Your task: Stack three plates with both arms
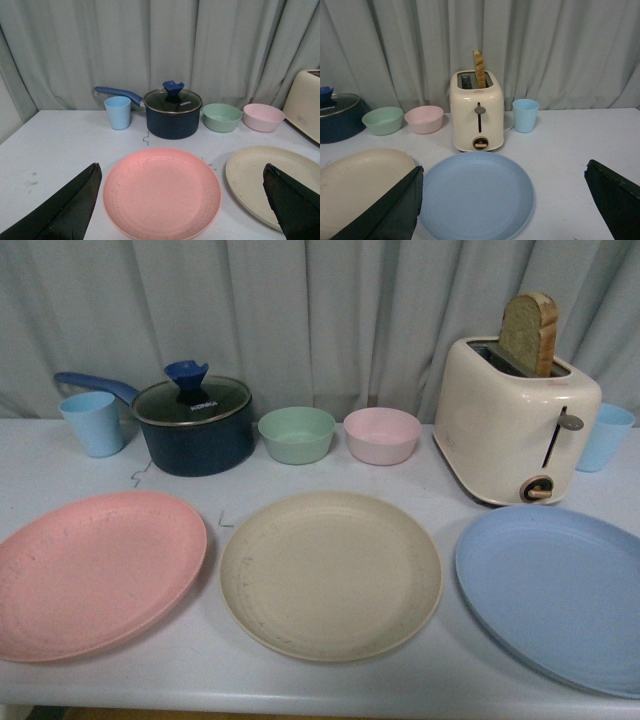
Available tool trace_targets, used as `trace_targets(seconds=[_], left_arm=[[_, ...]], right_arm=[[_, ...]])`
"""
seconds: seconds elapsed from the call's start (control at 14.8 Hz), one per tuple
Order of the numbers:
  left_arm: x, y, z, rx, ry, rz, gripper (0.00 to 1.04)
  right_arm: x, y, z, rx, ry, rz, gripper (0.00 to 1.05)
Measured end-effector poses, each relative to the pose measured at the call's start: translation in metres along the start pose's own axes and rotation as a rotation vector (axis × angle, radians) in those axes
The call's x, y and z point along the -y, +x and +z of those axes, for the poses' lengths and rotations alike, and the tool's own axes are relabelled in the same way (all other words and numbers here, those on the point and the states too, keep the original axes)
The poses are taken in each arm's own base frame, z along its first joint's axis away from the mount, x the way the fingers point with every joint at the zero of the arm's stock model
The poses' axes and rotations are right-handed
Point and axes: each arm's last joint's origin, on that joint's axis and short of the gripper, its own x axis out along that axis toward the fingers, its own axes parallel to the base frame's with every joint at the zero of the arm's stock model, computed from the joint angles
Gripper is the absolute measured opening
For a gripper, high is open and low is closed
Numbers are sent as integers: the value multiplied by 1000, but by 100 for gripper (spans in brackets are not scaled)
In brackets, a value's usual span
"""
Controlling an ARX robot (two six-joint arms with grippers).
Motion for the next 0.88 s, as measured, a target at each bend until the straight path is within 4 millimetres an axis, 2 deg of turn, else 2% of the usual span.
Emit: trace_targets(seconds=[0.88], left_arm=[[0, 0, 0, 0, 0, 0, 98]], right_arm=[[0, 0, 0, 0, 0, 0, 98]])
